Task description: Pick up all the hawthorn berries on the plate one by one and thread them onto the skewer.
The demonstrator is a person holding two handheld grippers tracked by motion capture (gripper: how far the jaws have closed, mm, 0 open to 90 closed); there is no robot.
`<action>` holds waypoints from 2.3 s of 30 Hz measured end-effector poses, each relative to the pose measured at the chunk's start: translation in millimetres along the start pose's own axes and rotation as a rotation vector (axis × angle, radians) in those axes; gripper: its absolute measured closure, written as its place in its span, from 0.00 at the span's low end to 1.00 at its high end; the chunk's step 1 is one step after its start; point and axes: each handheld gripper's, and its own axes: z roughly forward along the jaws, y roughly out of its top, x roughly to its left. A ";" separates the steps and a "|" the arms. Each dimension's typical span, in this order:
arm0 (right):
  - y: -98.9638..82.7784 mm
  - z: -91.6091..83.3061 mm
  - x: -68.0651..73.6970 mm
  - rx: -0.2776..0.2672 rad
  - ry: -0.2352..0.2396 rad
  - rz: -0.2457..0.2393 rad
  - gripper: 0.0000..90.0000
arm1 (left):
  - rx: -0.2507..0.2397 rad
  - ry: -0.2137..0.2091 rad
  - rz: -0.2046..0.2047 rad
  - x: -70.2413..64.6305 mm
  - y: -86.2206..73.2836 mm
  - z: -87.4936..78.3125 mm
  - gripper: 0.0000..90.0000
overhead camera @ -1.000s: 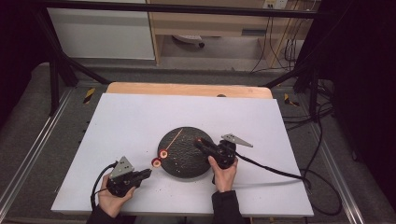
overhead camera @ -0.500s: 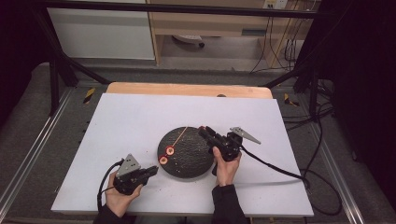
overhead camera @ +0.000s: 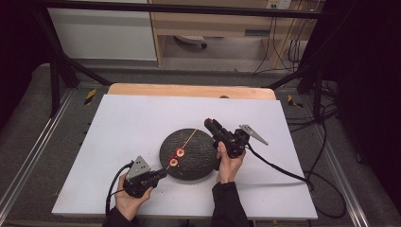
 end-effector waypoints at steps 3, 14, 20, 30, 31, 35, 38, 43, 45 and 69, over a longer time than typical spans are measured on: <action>0.2 1.7 -0.6 -0.024 -0.002 0.010 0.69 | 0.002 -0.003 0.002 -3.7 0.1 1.3 0.98; -3.1 7.3 -3.5 -0.062 0.002 0.036 0.69 | -0.004 -0.009 -0.020 -9.7 2.7 11.8 0.98; -4.8 7.8 -3.9 -0.061 0.003 0.036 0.69 | -0.005 -0.009 -0.019 -11.1 3.1 14.2 0.98; -8.0 7.8 -3.5 -0.065 0.010 0.037 0.69 | -0.018 -0.015 -0.037 -12.6 4.7 16.9 0.98; -8.8 7.9 -3.6 -0.067 0.010 0.037 0.69 | -0.020 -0.015 -0.041 -12.8 5.1 17.3 0.98; -12.1 8.5 -3.8 -0.066 0.013 0.042 0.69 | -0.026 -0.013 -0.051 -14.3 7.5 20.1 0.98; -14.1 8.5 -3.6 -0.069 0.015 0.045 0.69 | -0.027 -0.011 -0.055 -16.4 9.6 22.7 0.98; -16.6 8.2 -3.1 -0.069 0.019 0.048 0.69 | -0.032 -0.006 -0.070 -19.1 12.9 27.1 0.98; -17.4 8.0 -2.9 -0.070 0.019 0.052 0.69 | -0.034 -0.004 -0.072 -20.4 14.1 28.8 0.98; -25.8 4.9 -0.9 -0.042 0.035 0.051 0.70 | -0.058 0.012 -0.085 -19.5 34.6 45.3 0.98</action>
